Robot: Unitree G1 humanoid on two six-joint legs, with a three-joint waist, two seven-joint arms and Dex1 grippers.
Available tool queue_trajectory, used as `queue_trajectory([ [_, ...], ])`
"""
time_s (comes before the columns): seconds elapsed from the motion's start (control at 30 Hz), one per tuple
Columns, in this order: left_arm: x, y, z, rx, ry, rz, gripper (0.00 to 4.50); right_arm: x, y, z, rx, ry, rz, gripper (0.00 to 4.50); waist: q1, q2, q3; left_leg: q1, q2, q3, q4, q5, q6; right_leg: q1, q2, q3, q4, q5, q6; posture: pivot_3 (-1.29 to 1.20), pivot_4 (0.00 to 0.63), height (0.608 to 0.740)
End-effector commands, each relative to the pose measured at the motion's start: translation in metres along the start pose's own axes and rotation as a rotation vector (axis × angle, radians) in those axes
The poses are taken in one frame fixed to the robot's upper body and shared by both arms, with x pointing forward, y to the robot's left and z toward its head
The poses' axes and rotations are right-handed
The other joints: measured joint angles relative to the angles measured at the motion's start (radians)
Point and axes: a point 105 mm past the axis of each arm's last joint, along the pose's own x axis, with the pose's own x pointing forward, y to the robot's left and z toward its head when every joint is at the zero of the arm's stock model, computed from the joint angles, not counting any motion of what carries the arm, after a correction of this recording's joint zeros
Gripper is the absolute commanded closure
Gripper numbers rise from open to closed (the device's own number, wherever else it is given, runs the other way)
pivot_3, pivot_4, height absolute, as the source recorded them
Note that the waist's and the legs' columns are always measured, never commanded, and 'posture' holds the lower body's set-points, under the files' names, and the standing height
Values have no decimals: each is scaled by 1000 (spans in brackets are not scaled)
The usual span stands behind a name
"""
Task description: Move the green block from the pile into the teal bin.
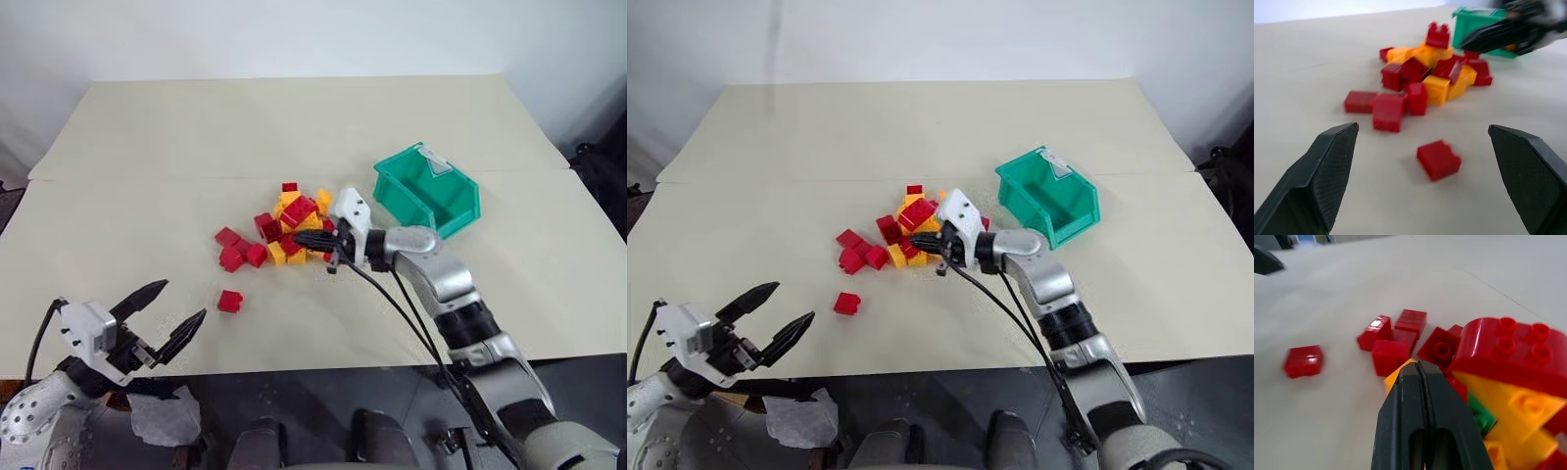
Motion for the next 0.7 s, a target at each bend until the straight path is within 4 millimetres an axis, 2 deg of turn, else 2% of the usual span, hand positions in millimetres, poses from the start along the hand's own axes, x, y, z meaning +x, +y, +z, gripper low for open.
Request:
queue_trajectory([
  [0.03, 6, -5, 7, 28, -32, -14, 0, 12, -17, 1, -44, 28, -65, 4471, -9, 0, 0, 0, 0, 0, 0, 0, 0, 0, 0, 0, 0, 0, 0, 0, 150, 740],
  [0.2, 12, -5, 11, 40, -50, -20, 0, 19, -47, -3, -101, 75, -209, 4471, -25, 0, 0, 0, 0, 0, 0, 0, 0, -1, 0, -1, 1, 0, 0, 0, 150, 740],
  [0.33, 15, -4, 12, 42, -58, -20, 0, 27, -52, 4, -98, 34, -231, 4471, -40, 0, 0, 0, 1, -1, -1, 0, -1, -1, 0, -1, 2, 0, -1, 0, 150, 740],
  [0.4, 17, -3, 12, 40, -61, -20, 0, 32, -48, 5, -111, 24, -205, 4471, -45, 0, 0, 0, 1, -1, -1, 0, -1, -1, 1, -2, 2, 0, -1, 0, 150, 740],
  [0.53, 20, -4, 10, 36, -61, -28, 0, 40, -25, -2, -112, 29, -81, 4471, -47, 0, 0, 0, 1, -1, -1, 0, -1, -1, 1, -2, 1, 0, -1, 0, 150, 740],
  [0.7, 22, -4, 10, 40, -64, -29, 0, 36, 1, -13, -131, 58, 53, 4471, -44, 0, 0, 0, 1, -2, -1, 0, -1, -1, 1, -2, 2, 0, -1, 0, 150, 740],
])
